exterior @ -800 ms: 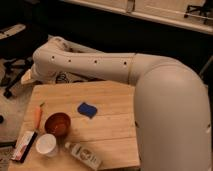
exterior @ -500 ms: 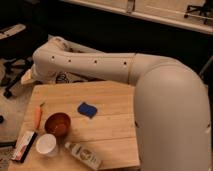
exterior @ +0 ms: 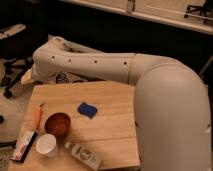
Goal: Place the ceramic cup in the ceramic bowl
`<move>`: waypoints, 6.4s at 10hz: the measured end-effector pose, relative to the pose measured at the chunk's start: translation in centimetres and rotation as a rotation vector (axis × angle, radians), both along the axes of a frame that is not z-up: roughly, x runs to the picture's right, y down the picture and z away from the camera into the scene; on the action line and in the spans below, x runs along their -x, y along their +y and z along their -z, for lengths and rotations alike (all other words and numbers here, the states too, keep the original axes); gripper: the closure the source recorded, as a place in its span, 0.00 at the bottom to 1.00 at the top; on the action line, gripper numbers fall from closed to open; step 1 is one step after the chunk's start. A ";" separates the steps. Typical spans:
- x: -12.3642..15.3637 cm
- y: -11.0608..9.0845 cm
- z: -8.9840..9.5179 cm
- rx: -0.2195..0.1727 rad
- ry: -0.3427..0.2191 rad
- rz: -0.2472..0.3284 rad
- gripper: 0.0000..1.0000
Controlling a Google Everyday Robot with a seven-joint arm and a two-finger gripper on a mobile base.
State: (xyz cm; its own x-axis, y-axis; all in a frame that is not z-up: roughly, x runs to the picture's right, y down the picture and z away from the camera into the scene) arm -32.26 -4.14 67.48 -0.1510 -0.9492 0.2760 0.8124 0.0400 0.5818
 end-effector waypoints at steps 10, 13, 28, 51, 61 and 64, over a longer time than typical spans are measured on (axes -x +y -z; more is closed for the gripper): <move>0.0 0.0 0.0 0.001 0.001 0.000 0.20; -0.1 2.3 0.8 0.039 0.001 0.009 0.20; -7.4 25.4 5.5 0.350 0.376 0.126 0.20; -2.3 18.0 -2.9 0.130 0.294 0.142 1.00; -11.0 16.7 -5.6 0.028 0.526 -0.018 1.00; -10.5 17.8 -7.2 0.009 0.546 -0.036 1.00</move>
State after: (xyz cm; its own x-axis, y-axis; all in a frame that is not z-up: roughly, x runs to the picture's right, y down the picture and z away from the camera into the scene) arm -21.80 13.67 74.65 0.0490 -0.9485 0.3129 0.9942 0.0762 0.0752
